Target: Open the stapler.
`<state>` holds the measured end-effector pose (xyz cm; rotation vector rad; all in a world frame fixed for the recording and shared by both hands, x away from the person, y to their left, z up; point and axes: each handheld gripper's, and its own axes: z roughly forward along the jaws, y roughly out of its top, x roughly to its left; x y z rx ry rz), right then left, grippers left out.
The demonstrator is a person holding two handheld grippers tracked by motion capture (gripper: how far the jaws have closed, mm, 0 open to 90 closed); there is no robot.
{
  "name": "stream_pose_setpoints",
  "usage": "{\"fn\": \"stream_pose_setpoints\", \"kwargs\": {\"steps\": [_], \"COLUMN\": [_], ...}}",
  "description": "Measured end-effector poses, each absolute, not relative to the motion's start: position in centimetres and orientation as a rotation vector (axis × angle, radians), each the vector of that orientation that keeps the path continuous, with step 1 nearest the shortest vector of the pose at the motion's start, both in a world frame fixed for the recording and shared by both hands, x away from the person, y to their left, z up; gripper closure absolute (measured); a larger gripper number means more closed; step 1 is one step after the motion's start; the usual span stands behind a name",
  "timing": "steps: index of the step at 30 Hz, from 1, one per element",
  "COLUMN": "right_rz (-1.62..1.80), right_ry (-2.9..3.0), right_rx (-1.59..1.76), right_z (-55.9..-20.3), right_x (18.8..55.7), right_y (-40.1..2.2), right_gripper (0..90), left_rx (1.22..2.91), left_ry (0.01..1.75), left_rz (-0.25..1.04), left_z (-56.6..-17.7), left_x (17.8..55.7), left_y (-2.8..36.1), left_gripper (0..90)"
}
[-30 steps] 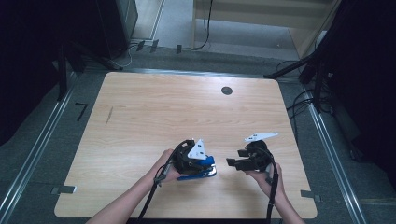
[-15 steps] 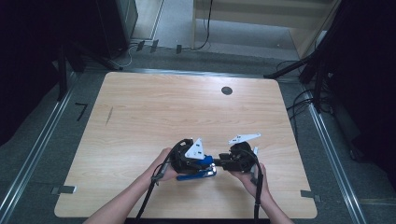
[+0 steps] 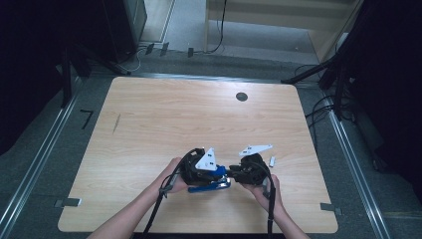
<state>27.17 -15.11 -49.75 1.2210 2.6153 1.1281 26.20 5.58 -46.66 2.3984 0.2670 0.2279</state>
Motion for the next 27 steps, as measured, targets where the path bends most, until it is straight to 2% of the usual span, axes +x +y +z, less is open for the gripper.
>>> {"fn": "stream_pose_setpoints", "kwargs": {"steps": [27], "right_rz": [1.041], "right_ry": [2.605], "right_rx": [1.130], "right_z": [-50.2], "right_x": [26.6], "right_y": [-14.4], "right_gripper": [77.7], "left_rx": [2.398], "left_ry": [0.289], "left_rz": [0.265], "left_z": [-45.0], "left_x": [25.0], "left_y": [7.3], "left_gripper": [66.9]}}
